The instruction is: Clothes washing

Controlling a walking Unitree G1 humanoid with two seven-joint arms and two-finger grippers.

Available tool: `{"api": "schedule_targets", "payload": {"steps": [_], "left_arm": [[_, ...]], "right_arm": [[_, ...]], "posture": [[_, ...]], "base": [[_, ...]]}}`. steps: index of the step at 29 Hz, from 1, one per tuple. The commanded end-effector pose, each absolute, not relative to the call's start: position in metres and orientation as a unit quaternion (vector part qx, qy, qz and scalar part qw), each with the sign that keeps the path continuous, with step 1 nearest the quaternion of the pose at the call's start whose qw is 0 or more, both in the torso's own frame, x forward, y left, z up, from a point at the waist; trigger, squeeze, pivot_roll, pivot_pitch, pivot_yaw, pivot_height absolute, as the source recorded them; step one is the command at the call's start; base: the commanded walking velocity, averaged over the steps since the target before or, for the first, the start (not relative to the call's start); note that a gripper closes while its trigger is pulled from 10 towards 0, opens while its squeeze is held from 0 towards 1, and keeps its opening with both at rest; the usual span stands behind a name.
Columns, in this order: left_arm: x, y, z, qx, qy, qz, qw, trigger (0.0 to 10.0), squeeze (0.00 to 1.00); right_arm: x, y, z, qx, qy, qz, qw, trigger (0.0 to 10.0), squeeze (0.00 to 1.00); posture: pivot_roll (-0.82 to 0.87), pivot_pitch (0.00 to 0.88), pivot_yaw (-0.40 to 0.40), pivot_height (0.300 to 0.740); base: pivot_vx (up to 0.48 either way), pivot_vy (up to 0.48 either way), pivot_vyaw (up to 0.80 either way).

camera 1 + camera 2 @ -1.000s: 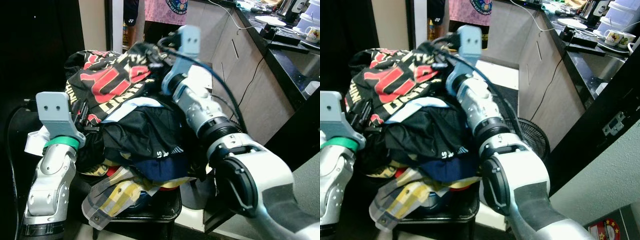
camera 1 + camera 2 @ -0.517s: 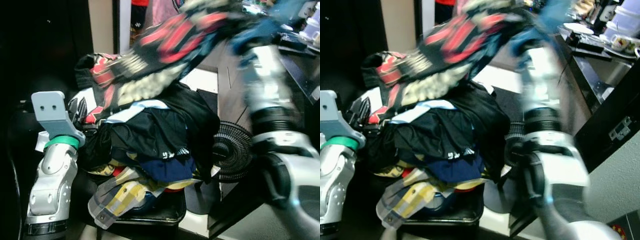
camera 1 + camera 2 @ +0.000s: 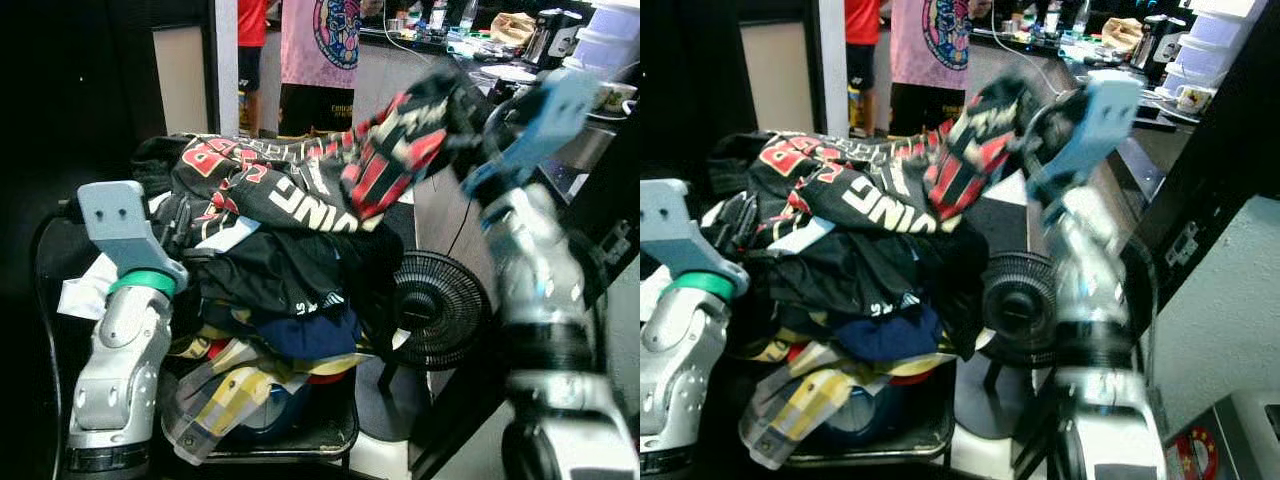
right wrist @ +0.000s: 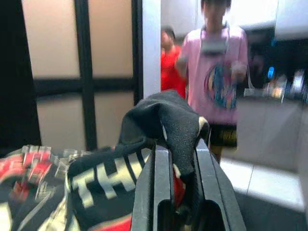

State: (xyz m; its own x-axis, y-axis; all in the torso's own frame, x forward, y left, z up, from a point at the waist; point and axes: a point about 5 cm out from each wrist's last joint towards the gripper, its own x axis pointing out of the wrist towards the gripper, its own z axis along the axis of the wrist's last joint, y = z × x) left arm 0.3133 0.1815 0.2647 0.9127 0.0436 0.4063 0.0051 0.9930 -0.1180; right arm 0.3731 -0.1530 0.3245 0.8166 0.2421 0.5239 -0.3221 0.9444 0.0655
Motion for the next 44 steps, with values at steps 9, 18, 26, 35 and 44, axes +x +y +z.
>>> {"api": "schedule_targets", "payload": {"steps": [9, 18, 26, 35, 44], "left_arm": [[0.312, 0.177, 0.265, -0.059, -0.211, 0.007, 0.976, 10.0, 0.00], [0.311, 0.178, 0.266, -0.057, -0.209, 0.012, 0.976, 10.0, 0.00], [0.310, 0.179, 0.266, -0.056, -0.208, 0.012, 0.976, 10.0, 0.00], [0.312, 0.166, 0.253, -0.003, -0.165, -0.033, 0.986, 10.0, 0.00], [0.315, 0.169, 0.260, -0.039, -0.167, -0.023, 0.985, 10.0, 0.00]], "right_arm": [[0.365, -0.163, 0.338, 0.092, -0.277, 0.123, 0.948, 10.0, 0.00], [0.363, -0.160, 0.340, 0.090, -0.272, 0.123, 0.950, 10.0, 0.00], [0.364, -0.161, 0.343, 0.090, -0.271, 0.121, 0.951, 10.0, 0.00], [0.362, -0.160, 0.330, 0.068, -0.251, 0.123, 0.958, 10.0, 0.00], [0.361, -0.157, 0.324, 0.078, -0.240, 0.121, 0.960, 10.0, 0.00]], "posture": [[0.00, 0.000, -0.069, 0.740], [0.00, 0.000, -0.072, 0.740], [0.00, 0.000, -0.071, 0.740], [0.00, 0.000, -0.061, 0.740], [0.00, 0.000, -0.055, 0.740]], "base": [[0.000, 0.000, -0.80], [0.000, 0.000, -0.80], [0.000, 0.000, -0.80], [0.000, 0.000, -0.80], [0.000, 0.000, -0.80]]}}
